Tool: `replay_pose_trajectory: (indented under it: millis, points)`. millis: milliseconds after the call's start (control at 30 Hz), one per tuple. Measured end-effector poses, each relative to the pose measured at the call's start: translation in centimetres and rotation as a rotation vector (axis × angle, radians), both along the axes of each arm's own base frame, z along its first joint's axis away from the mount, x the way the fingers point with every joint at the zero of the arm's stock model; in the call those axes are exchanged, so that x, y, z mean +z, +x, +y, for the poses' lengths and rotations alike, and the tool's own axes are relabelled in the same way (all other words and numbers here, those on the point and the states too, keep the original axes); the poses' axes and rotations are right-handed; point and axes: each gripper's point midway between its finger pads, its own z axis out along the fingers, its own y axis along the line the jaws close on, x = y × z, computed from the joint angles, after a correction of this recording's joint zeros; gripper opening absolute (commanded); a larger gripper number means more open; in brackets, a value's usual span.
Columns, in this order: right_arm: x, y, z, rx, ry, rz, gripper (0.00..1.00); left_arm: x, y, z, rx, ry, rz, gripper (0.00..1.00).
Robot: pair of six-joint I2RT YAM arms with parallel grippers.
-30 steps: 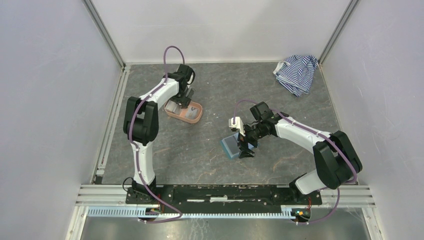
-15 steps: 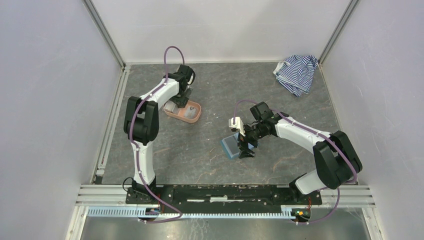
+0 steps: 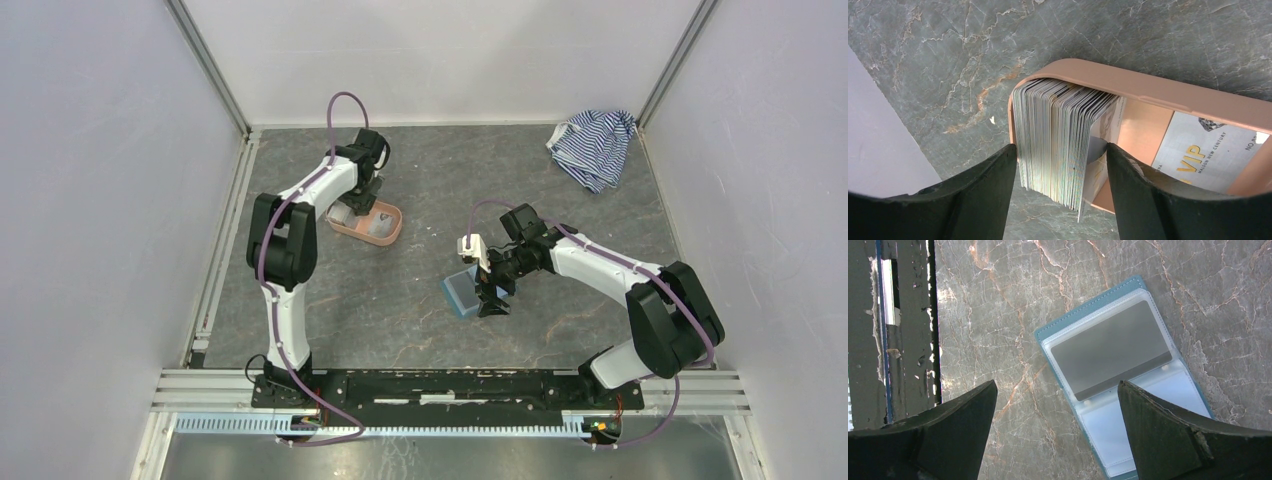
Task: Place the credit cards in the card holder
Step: Pick up the credit card from the storage box.
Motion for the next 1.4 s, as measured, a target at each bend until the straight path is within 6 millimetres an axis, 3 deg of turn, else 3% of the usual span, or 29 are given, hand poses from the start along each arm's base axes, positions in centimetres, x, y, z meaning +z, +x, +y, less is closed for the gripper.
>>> replay_pose_trajectory:
  millis: [233, 400, 1400]
  points:
    - [0.0, 0.0, 0.0, 0.0, 0.0, 0.0, 0.98, 1.0, -0.2, 0.1, 0.0, -0.004, -0.008, 0.69]
    - [0.0, 0.0, 0.0, 0.0, 0.0, 0.0, 0.98, 1.5, -0.2, 0.0, -0.002, -0.012, -0.016, 0.62]
    - [0.0, 0.0, 0.0, 0.002, 0.0, -0.001, 0.98, 1.5, -0.6, -1.1, -0.026, -0.036, 0.002, 0.32]
